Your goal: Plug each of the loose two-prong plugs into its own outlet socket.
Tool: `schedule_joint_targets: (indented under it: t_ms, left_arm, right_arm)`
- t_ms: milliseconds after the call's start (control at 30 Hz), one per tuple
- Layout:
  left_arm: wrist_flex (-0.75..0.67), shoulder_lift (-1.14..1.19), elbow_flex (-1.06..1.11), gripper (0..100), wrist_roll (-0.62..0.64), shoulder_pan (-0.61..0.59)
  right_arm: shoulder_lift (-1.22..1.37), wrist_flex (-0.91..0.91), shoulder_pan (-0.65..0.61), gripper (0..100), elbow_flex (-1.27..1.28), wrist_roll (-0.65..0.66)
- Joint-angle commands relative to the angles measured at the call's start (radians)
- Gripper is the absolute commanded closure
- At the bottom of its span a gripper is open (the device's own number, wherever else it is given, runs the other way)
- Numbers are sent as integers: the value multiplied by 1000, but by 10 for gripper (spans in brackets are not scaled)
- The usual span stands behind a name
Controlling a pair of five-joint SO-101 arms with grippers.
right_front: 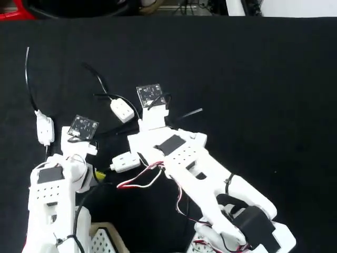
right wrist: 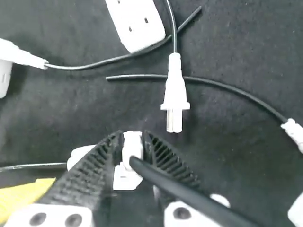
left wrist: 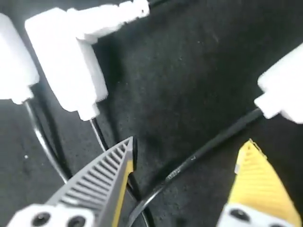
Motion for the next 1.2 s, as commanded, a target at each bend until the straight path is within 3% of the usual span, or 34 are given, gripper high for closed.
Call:
schedule_joint_targets:
  t_ms: [0,233,733,933,1167]
  left_arm:
    - [-14,-31,-2,670,-5,-2]
    - [-14,-66,15,671,-5,-1]
    - [-40,-68,24,668,-5,5]
    - [-35,-68,10,668,-2,133]
    - [-34,-57,-130,667,-89,377]
  right_arm:
    - [2,-17,-11,987,-16,-9]
    - [1,11,-74,986,1,-9]
    - [-7,64,2,986,27,-9]
    - [-8,176,11,986,-82,-9]
    - [-142,394,265,986,-243,69]
